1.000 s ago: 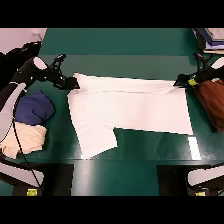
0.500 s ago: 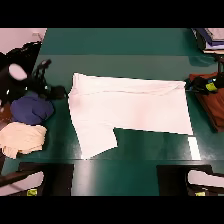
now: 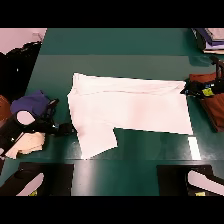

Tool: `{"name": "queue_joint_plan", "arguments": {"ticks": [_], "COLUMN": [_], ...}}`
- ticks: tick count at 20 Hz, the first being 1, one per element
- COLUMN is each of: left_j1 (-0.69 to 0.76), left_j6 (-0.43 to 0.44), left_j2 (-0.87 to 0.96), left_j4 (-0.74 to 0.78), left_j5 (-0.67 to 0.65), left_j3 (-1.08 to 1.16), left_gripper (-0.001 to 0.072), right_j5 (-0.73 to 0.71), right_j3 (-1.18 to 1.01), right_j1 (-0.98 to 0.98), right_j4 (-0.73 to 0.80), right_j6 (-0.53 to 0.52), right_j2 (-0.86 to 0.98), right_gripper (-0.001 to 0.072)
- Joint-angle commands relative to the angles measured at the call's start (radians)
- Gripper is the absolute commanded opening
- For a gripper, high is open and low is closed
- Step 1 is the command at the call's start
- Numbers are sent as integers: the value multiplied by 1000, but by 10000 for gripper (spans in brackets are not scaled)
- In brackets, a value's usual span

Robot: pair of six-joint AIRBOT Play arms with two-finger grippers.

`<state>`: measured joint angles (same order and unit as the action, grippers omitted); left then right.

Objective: Fold the shirts.

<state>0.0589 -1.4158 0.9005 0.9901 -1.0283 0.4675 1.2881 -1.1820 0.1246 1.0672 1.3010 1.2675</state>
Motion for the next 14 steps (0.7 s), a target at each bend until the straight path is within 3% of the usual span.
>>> {"name": "queue_joint_plan", "arguments": {"ticks": [1,5,6,7,8,14], "left_j1": [79,124,124,124,124,124], "left_j6": [2,2,2,2,2,73], "left_j2": [-16,-3,-3,-3,-3,-3], "left_j4": [-66,-116,-124,-135,-151,-176], "left_j5": [133,204,207,206,206,162], "left_j3": [-68,-75,-75,-75,-74,-6], "left_gripper": [487,485,383,141,25,25], "right_j5": [10,45,60,84,109,133], "right_j3": [5,5,5,5,11,306], "right_j1": [-28,-29,-20,-6,15,279], "right_j4": [-3,-2,-2,0,0,123], "right_j6": [-1,-1,-1,-1,-2,-20], "right_j2": [-10,-11,-11,-11,-11,-149], "right_gripper": [398,398,398,399,398,399]}}
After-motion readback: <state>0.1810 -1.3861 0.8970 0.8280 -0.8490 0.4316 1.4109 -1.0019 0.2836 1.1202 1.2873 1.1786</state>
